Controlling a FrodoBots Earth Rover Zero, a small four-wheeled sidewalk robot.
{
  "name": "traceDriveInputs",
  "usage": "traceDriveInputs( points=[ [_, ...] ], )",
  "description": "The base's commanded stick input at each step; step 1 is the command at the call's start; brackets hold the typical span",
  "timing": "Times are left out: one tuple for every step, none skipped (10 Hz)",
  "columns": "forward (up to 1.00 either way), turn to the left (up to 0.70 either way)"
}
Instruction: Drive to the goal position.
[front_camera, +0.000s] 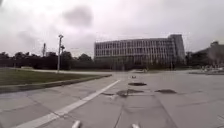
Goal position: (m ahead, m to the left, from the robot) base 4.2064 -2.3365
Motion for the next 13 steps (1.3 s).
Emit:
traceDriveInputs(
  points=[
    [0.7, -0.33],
    [0.7, -0.33],
    [0.7, -0.33],
    [0.7, -0.33],
    [0.7, -0.33],
    [0.7, -0.33],
    [0.7, -0.33],
    [0.7, -0.33],
    [0.7, -0.33],
    [0.7, -0.33],
    [0.7, -0.33],
    [0.7, -0.33],
    [0.7, -0.33]
  ],
)
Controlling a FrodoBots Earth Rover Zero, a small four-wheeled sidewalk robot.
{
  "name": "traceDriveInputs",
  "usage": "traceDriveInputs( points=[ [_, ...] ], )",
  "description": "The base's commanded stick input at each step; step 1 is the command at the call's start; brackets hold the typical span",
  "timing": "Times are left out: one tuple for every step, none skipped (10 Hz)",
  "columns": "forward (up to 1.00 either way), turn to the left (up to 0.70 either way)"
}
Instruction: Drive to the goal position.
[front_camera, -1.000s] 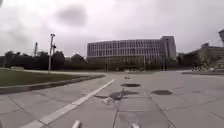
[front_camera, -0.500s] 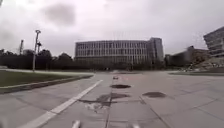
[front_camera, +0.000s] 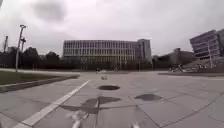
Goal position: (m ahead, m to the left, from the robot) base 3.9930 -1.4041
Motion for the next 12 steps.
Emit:
traceDriveInputs(
  points=[
    [0.7, -0.33],
    [0.7, -0.33],
    [0.7, -0.33],
    [0.7, -0.28],
    [0.7, -0.2],
    [0.7, -0.08],
    [0.7, 0.0],
    [0.7, 0.0],
    [0.7, 0.0],
    [0.7, 0.0],
    [0.7, 0.0],
    [0.7, 0.0]
  ],
)
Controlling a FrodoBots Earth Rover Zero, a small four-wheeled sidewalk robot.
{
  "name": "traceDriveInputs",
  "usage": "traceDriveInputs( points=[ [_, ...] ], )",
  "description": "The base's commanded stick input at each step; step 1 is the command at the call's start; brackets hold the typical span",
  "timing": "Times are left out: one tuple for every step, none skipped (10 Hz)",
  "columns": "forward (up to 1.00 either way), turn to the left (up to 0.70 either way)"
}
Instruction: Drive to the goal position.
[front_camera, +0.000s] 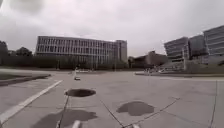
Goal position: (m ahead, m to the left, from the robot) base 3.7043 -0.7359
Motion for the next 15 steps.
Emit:
traceDriveInputs(
  points=[
    [0.7, 0.0],
    [0.7, 0.0],
    [0.7, 0.0],
    [0.7, 0.0],
    [0.7, 0.0],
    [0.7, 0.0],
    [0.7, 0.0],
    [0.7, 0.0],
    [0.7, 0.0],
    [0.7, 0.0],
    [0.7, 0.0],
    [0.7, 0.0],
    [0.7, 0.0],
    [0.7, 0.0],
    [0.7, 0.0]
  ],
)
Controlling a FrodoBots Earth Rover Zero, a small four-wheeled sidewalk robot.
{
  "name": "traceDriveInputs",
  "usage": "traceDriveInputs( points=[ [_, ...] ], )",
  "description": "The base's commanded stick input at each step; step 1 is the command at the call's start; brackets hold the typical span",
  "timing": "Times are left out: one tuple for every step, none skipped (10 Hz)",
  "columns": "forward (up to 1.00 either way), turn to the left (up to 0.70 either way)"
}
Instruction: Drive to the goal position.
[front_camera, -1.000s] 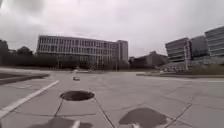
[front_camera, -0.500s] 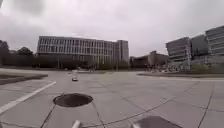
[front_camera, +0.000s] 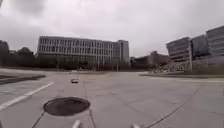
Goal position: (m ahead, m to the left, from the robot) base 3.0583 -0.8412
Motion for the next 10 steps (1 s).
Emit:
traceDriveInputs(
  points=[
    [0.7, 0.02],
    [0.7, 0.03],
    [0.7, 0.03],
    [0.7, 0.03],
    [0.7, 0.03],
    [0.7, 0.03],
    [0.7, 0.03],
    [0.7, 0.03],
    [0.35, 0.01],
    [0.11, 0.0]
  ],
)
